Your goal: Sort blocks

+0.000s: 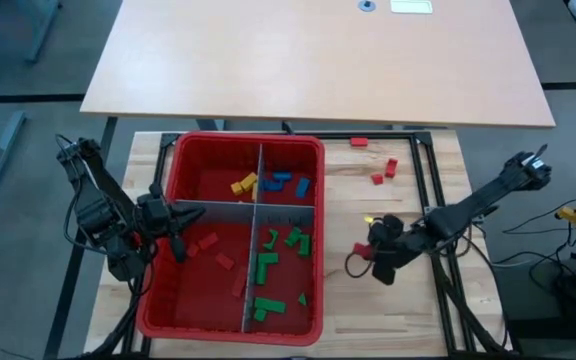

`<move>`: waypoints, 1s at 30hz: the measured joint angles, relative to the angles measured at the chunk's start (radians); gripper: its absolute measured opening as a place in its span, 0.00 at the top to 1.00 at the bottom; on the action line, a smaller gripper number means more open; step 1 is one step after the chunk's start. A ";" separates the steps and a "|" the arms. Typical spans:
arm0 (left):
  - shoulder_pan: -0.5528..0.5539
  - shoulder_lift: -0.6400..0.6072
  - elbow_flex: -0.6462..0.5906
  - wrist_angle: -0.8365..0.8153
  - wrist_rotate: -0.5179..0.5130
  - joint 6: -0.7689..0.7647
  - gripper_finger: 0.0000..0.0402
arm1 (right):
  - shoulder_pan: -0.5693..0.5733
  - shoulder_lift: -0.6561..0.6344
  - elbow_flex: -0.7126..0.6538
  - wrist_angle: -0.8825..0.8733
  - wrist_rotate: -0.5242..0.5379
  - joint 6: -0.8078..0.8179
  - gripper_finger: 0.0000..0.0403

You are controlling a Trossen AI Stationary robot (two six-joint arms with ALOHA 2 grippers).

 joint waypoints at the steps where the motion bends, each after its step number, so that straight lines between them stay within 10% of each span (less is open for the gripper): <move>1: 0.000 0.000 -0.002 0.000 0.006 0.000 1.00 | 0.000 -0.020 0.001 0.003 0.009 -0.002 0.74; 18: 0.053 0.220 -0.001 0.391 -0.076 0.443 0.96 | -0.026 -0.212 0.001 0.517 0.059 -0.345 0.74; 30: 0.242 0.325 0.000 1.093 0.302 0.946 0.39 | -0.061 -0.195 0.002 0.684 0.049 -0.490 0.74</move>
